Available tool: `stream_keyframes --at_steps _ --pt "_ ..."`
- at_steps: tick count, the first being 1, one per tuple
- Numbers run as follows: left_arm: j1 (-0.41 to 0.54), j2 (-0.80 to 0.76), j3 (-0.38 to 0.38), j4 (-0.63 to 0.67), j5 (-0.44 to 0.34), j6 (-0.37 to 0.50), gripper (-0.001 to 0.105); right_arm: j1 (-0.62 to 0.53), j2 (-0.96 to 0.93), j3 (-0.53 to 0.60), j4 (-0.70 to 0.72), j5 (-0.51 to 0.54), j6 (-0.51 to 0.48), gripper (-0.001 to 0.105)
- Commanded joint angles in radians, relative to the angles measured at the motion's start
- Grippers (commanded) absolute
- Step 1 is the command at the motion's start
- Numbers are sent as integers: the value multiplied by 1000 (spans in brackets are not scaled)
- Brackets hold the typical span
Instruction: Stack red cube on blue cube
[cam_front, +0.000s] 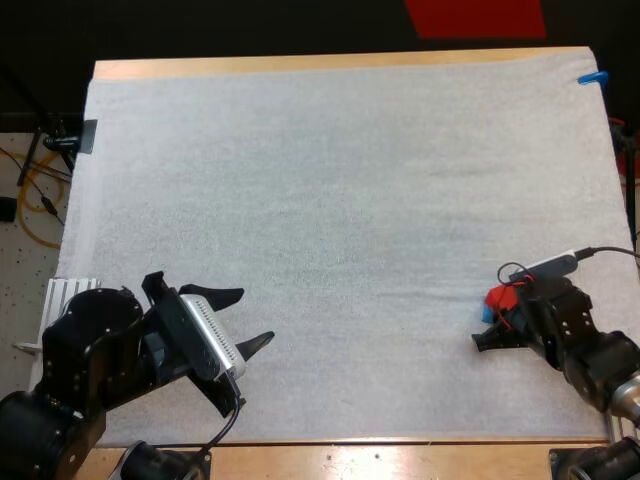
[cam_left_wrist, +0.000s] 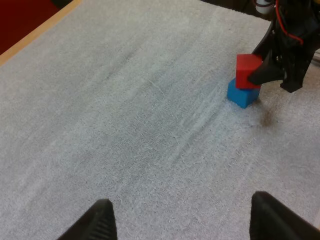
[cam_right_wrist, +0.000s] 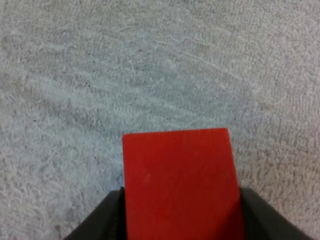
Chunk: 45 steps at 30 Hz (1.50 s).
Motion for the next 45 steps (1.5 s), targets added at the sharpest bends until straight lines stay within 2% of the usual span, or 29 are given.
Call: stream_keyframes --at_steps 1,8,10,12,15,21,25,32,34,36,38,43,45 --pt "-3 3 -5 -5 1 6 57 1 7 -3 -11 1 -4 5" --pt "-3 3 -5 -5 1 6 57 1 47 -3 -20 1 19 7" --pt "-3 3 -5 -5 1 6 57 1 46 -3 -19 1 19 16" --pt "-3 3 -5 -5 1 9 57 1 46 -3 -19 1 19 34" --pt "-3 3 -5 -5 1 10 57 1 46 -3 -19 1 19 56" --pt "-3 3 -5 -5 1 14 57 1 46 -25 -19 63 19 72" --pt "-3 3 -5 -5 1 14 57 1 46 -74 -10 61 17 74" --pt "-3 3 -5 -12 -4 14 57 1 25 -238 29 31 -11 74" --pt "-3 3 -5 -38 -39 12 57 -1 30 -287 31 -13 -32 74" --pt "0 25 -5 -92 -155 -30 57 -1 49 -344 31 -23 -35 74" --pt "16 49 -5 -127 -212 -40 57 -8 74 -374 31 -23 -35 74" --pt "108 133 -5 -255 -215 -44 57 -74 145 -436 31 -77 -35 74" --pt "180 176 -5 -325 -215 -44 57 -138 173 -452 26 -93 -35 74"
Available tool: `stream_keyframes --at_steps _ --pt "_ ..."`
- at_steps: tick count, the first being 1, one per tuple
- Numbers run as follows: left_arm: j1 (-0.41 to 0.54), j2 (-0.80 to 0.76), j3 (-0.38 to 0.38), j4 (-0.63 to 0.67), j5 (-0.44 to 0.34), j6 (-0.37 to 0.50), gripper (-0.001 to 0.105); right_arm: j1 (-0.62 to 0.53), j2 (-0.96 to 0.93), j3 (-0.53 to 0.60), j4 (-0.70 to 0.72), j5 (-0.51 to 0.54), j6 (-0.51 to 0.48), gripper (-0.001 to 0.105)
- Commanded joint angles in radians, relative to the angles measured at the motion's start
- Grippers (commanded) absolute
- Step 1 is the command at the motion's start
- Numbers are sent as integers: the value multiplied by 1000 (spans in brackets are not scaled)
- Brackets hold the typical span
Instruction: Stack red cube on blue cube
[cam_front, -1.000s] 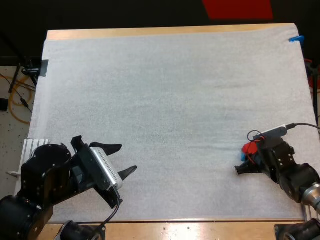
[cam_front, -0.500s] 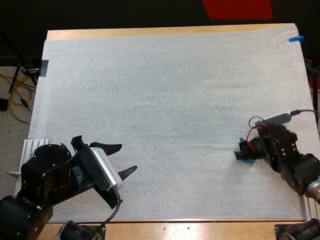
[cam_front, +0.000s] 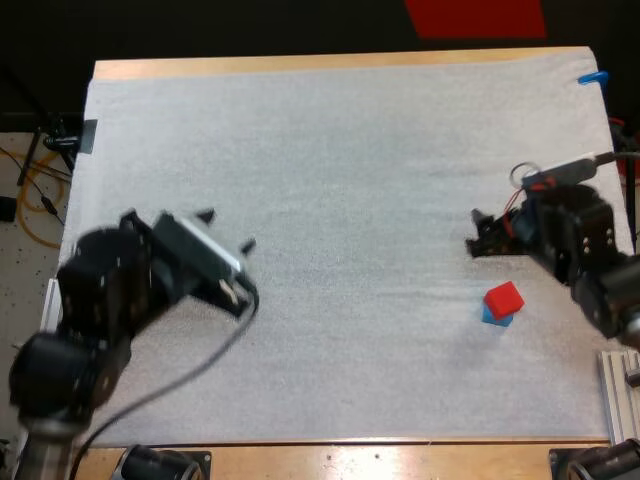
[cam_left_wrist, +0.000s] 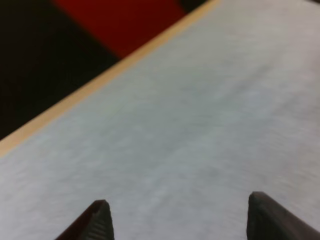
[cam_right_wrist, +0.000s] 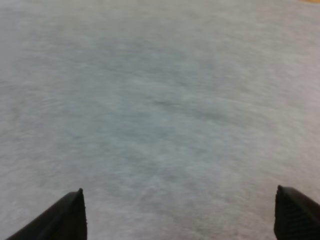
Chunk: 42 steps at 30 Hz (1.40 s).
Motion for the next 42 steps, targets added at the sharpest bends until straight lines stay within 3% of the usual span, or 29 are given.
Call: stream_keyframes --at_steps 1,6,12,19,25,30,42 --pt "38 14 -5 -49 -23 -21 57 -42 6 -16 0 -24 -13 74" --pt "216 56 -5 -120 9 -21 57 -232 3 -20 2 -56 -13 74" --pt "342 24 -5 -69 21 -21 57 -392 -86 -20 49 -77 -50 74" --pt "341 -120 40 -46 21 -37 57 -406 -277 -20 166 -74 -80 74" --pt "341 -363 171 -46 21 -74 57 -406 -448 0 226 -99 -66 74" --pt "341 -592 264 17 21 -75 57 -406 -654 86 245 -113 -66 74" --pt "341 -935 297 175 -14 -126 57 -406 -1092 254 353 -222 25 74"
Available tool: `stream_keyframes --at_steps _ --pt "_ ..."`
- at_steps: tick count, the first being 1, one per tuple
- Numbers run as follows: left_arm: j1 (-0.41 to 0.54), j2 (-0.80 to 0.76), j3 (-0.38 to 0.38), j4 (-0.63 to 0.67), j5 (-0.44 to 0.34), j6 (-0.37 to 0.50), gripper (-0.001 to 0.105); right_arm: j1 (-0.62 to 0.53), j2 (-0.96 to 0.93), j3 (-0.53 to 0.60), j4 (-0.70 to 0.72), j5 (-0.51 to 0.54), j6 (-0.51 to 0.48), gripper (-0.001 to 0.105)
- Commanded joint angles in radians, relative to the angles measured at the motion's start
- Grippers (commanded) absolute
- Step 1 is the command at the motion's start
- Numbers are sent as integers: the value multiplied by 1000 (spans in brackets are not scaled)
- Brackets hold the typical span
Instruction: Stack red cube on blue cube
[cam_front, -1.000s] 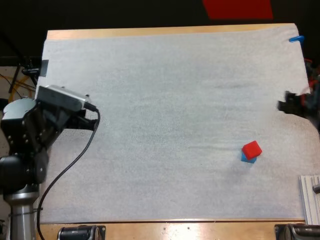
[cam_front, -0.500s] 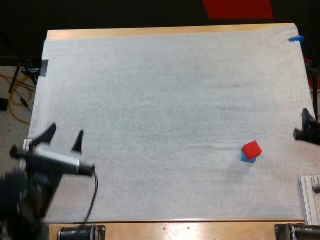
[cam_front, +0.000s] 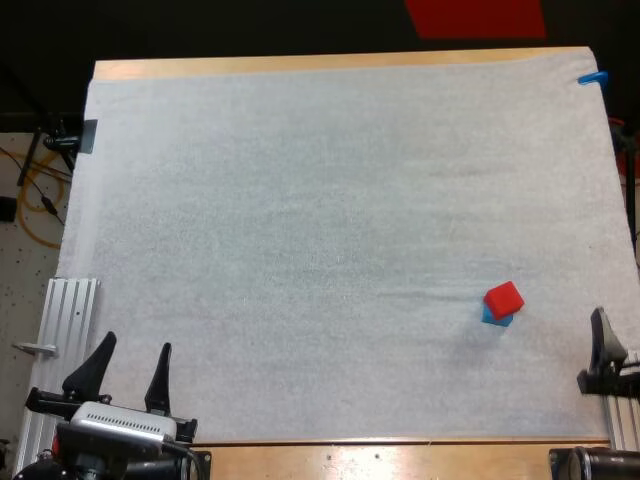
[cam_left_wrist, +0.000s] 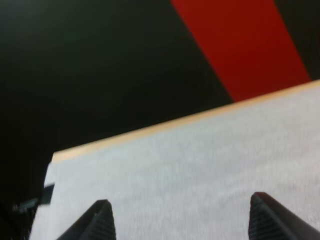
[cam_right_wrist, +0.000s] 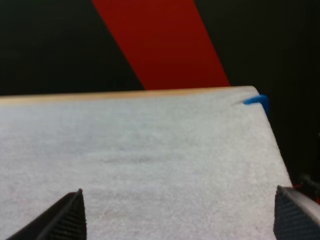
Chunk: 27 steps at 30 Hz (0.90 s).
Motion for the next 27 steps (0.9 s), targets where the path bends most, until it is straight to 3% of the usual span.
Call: stream_keyframes --at_steps 1,6,12,18,27 --pt "-4 -135 2 18 -21 -16 57 0 -42 14 11 -20 11 74" --pt "1 -141 8 103 -51 -22 57 0 -73 41 81 -40 -38 74" --pt "1 -139 85 11 -58 -26 57 0 -77 84 -14 -49 -49 74" --pt "1 -139 171 -46 -58 -95 57 0 -75 121 -18 -49 -48 74" --pt "1 -139 246 -48 -56 -98 57 0 -75 121 41 -49 -44 74"
